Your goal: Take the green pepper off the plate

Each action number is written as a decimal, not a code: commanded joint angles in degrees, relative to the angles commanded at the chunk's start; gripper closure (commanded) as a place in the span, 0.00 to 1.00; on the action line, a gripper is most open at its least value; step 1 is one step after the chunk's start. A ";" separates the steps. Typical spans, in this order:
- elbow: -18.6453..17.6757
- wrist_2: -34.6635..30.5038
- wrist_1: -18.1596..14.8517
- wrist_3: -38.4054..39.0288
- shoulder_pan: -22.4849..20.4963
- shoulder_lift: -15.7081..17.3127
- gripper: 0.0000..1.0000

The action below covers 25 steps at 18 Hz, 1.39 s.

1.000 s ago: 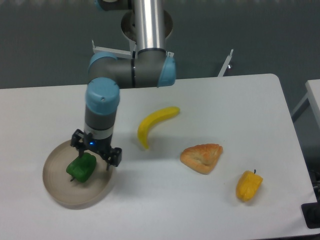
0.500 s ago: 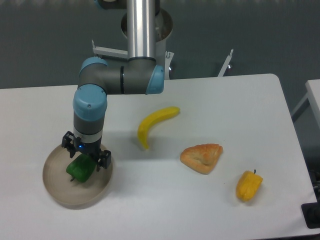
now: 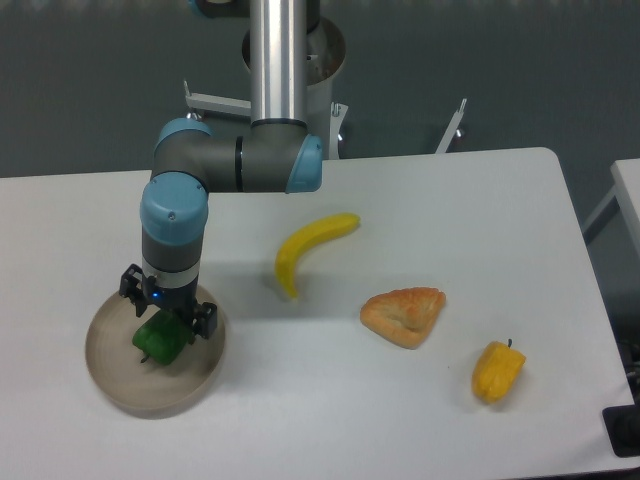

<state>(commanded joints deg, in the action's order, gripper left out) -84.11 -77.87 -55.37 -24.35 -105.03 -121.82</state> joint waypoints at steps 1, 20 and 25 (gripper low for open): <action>0.00 -0.26 0.00 0.00 0.09 -0.17 0.00; 1.40 -0.18 -0.52 -1.23 -0.35 1.40 0.63; 4.74 -0.79 -6.75 -9.47 -5.34 3.95 0.63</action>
<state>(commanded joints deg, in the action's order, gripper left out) -79.37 -78.66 -62.12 -33.81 -110.37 -117.87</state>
